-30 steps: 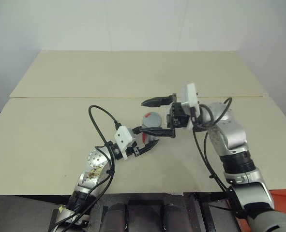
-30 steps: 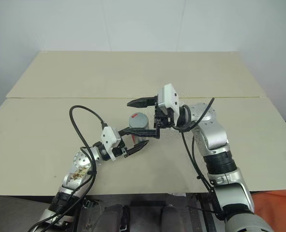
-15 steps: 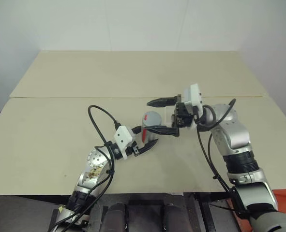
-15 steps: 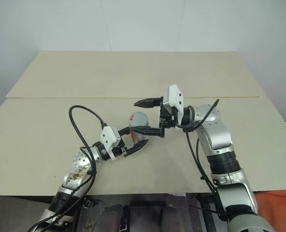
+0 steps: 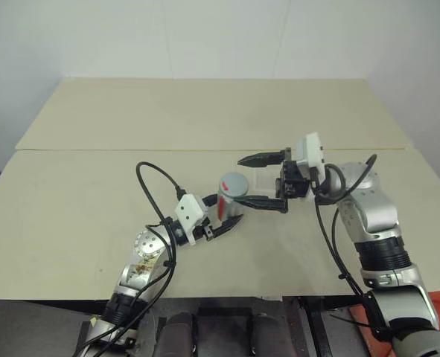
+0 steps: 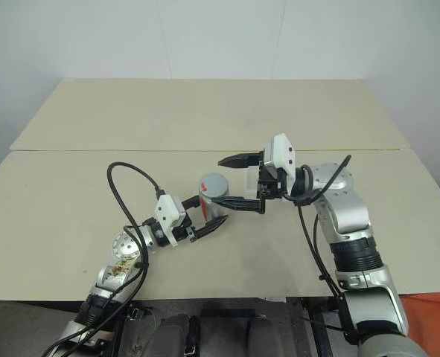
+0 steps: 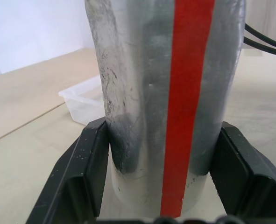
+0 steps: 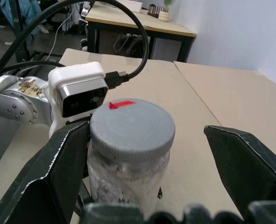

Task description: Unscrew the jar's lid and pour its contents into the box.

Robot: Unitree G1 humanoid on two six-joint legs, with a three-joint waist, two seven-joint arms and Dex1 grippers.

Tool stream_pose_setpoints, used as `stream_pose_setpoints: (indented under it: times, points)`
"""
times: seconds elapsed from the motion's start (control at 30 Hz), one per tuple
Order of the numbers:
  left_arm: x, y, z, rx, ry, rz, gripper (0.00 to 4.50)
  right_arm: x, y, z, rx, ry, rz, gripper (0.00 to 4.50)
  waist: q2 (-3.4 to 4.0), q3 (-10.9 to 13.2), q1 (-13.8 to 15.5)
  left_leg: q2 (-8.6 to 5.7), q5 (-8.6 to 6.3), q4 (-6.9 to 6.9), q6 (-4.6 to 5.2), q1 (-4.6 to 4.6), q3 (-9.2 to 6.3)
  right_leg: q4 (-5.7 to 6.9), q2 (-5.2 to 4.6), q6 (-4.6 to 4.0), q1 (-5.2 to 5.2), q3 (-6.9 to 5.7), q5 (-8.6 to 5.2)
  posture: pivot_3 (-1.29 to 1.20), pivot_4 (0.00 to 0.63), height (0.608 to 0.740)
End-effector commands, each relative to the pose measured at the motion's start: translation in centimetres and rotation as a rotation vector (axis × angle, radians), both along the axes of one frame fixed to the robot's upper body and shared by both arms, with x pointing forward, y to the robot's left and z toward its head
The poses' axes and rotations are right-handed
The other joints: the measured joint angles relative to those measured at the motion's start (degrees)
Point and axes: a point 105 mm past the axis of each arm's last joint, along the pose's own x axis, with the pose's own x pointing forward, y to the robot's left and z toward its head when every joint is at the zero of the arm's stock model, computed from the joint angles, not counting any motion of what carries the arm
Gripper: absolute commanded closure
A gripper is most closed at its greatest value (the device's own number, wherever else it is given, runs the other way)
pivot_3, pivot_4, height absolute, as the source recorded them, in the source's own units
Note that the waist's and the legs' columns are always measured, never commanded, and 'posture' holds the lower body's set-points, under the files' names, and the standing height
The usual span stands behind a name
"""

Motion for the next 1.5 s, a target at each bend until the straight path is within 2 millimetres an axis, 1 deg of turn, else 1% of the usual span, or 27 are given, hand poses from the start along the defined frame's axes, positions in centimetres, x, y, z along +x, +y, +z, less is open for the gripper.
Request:
stream_pose_setpoints:
  times: [0.03,0.33,0.53,0.83,1.1,1.2,1.3,1.33,1.5]
  points:
    - [-0.2,-0.3,1.1,-0.018,-0.055,-0.020,1.73,-0.6,-0.5,1.4,0.032,-0.059,0.012,0.03,0.00,0.0,0.0,0.00,0.00,0.00,0.00,0.00,0.00,0.00,0.00,0.00,0.00,0.00,0.00,0.00,0.150,0.740]
    - [-0.3,-0.3,1.1,-0.019,-0.055,-0.019,1.73,-1.6,-0.1,1.6,0.022,-0.019,0.044,0.03,0.00,0.0,0.1,0.00,0.00,0.00,0.00,0.00,-0.01,0.00,0.00,0.00,0.00,0.00,0.00,0.00,0.150,0.740]
    - [-0.2,-0.3,1.0,-0.017,-0.055,-0.018,1.73,-2.1,0.7,1.6,0.035,0.011,0.046,0.03,0.00,0.0,0.2,0.01,0.00,0.00,0.00,0.00,-0.01,0.00,0.00,0.00,0.00,0.00,0.00,0.00,0.150,0.740]
    - [-0.3,-0.4,1.2,-0.021,-0.059,-0.022,1.73,-1.1,1.9,1.4,0.050,0.028,-0.034,0.03,0.00,0.0,0.1,0.00,0.00,0.00,0.00,0.00,0.00,0.00,0.00,0.00,0.00,0.00,0.00,0.00,0.150,0.740]
    - [-0.3,-0.4,1.1,-0.024,-0.056,-0.021,1.73,-1.3,2.0,1.3,0.050,0.042,-0.018,0.03,0.00,0.0,0.1,0.00,0.00,0.00,0.00,0.00,-0.01,0.00,0.00,0.00,0.00,0.00,0.00,0.00,0.150,0.740]
    - [-0.3,-0.4,1.1,-0.023,-0.055,-0.020,1.73,-1.4,2.0,1.3,0.048,0.038,-0.009,0.65,0.00,0.0,0.1,0.00,0.00,0.00,0.00,0.00,-0.01,0.00,0.00,0.00,0.00,0.00,0.00,0.00,0.150,0.740]
    - [-0.3,-0.4,1.1,-0.023,-0.052,-0.020,1.73,-1.5,2.0,1.3,0.048,0.030,-0.010,1.64,0.00,0.0,0.1,0.00,0.00,0.00,0.00,0.00,-0.01,0.00,0.00,0.00,0.00,0.00,0.00,0.00,0.150,0.740]
    - [-0.3,-0.3,1.1,-0.022,-0.051,-0.020,1.73,-1.4,2.0,1.3,0.048,0.027,-0.013,1.71,0.00,0.0,0.1,0.00,0.00,0.00,0.00,0.00,-0.01,0.00,0.00,0.00,0.00,0.00,0.00,0.00,0.150,0.740]
    - [-0.3,-0.4,1.0,-0.020,-0.047,-0.023,1.73,-1.6,1.9,1.3,0.049,0.014,-0.005,1.71,0.00,0.0,0.1,0.00,0.00,0.00,0.00,0.00,-0.01,0.00,0.00,0.00,0.00,0.00,0.00,0.00,0.150,0.740]
